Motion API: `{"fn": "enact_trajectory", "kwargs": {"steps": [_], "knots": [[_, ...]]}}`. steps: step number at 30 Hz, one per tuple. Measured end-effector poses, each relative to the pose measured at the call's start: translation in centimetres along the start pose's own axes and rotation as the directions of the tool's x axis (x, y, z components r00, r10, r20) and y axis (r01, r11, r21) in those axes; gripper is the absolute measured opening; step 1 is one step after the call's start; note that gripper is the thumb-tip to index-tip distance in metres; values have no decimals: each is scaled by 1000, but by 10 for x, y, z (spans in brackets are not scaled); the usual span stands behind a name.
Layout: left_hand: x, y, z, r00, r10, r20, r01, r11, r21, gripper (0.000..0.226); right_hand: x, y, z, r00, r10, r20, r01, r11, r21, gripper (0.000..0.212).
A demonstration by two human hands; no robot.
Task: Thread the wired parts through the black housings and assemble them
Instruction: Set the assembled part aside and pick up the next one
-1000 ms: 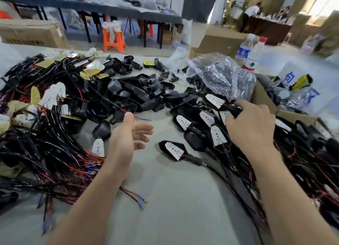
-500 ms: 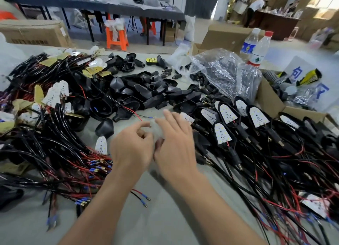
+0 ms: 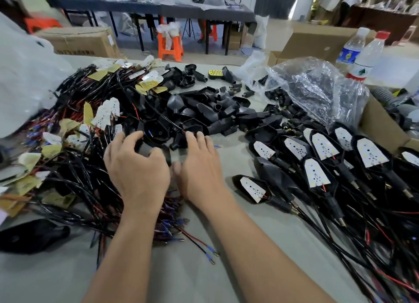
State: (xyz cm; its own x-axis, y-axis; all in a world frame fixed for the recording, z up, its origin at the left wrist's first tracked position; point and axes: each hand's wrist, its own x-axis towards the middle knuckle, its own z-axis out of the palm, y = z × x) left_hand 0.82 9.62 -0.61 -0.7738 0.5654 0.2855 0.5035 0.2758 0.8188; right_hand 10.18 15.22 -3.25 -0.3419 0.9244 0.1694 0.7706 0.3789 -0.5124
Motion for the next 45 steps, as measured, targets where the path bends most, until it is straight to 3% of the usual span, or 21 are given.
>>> {"fn": "enact_trajectory", "kwargs": {"steps": [5,9,12,16,19,20,22,24,27,30,32,33,34,35,36,37,39,40,42,45], "knots": [[5,-6,6,997,13,72,-15,1000,23,52,31,6,15,994,80,69,-83,996,41,81],[10,-9,11,991,23,133,-31,998,59,52,33,6,18,987,-55,-153,51,998,-29,38],[14,-13,13,986,21,166,-26,999,28,50,22,10,15,972,-51,-231,96,978,186,26],[16,-12,13,979,23,203,-7,997,-82,52,12,12,5,983,64,-170,21,888,459,27],[13,-7,14,962,82,259,-33,982,-188,44,8,8,-4,984,142,-108,-25,710,703,10],[12,-6,15,947,104,304,-29,970,-243,41,6,7,-7,985,153,-84,-39,664,747,12],[11,-4,16,893,125,432,67,914,-401,39,1,9,-10,984,166,-59,-65,656,752,28],[12,-4,17,806,148,573,223,820,-526,42,-6,12,-12,981,172,-87,-64,715,696,47],[10,-2,17,692,233,683,347,722,-598,38,-14,18,-21,990,78,-120,14,777,629,54],[8,4,17,694,159,702,567,479,-670,35,-17,21,-33,974,-42,-221,145,869,473,50],[9,6,16,722,78,688,626,350,-697,31,-16,19,-46,951,-16,-308,175,850,497,42],[10,6,15,733,27,679,644,294,-706,28,-14,19,-53,950,33,-310,170,780,603,41],[12,6,13,735,-20,678,663,231,-712,25,-12,21,-60,966,62,-249,155,633,758,41],[14,6,11,726,-51,685,683,166,-711,24,-11,27,-68,992,27,-126,103,417,903,41],[15,6,9,712,-62,700,702,106,-704,24,-12,35,-73,995,-99,18,2,201,980,39],[16,6,8,695,-56,717,719,55,-693,26,-14,41,-79,954,-269,132,-120,61,991,37],[15,8,6,662,-15,749,749,-20,-663,30,-19,52,-81,822,-532,205,-257,-25,966,37],[14,10,6,647,19,762,762,-37,-646,32,-20,57,-78,793,-582,178,-282,-93,955,40],[14,11,6,615,101,782,786,1,-619,37,-18,60,-78,834,-538,122,-336,-320,886,51],[14,10,5,579,165,798,800,71,-595,40,-10,65,-79,961,-274,43,-215,-640,738,42]]}}
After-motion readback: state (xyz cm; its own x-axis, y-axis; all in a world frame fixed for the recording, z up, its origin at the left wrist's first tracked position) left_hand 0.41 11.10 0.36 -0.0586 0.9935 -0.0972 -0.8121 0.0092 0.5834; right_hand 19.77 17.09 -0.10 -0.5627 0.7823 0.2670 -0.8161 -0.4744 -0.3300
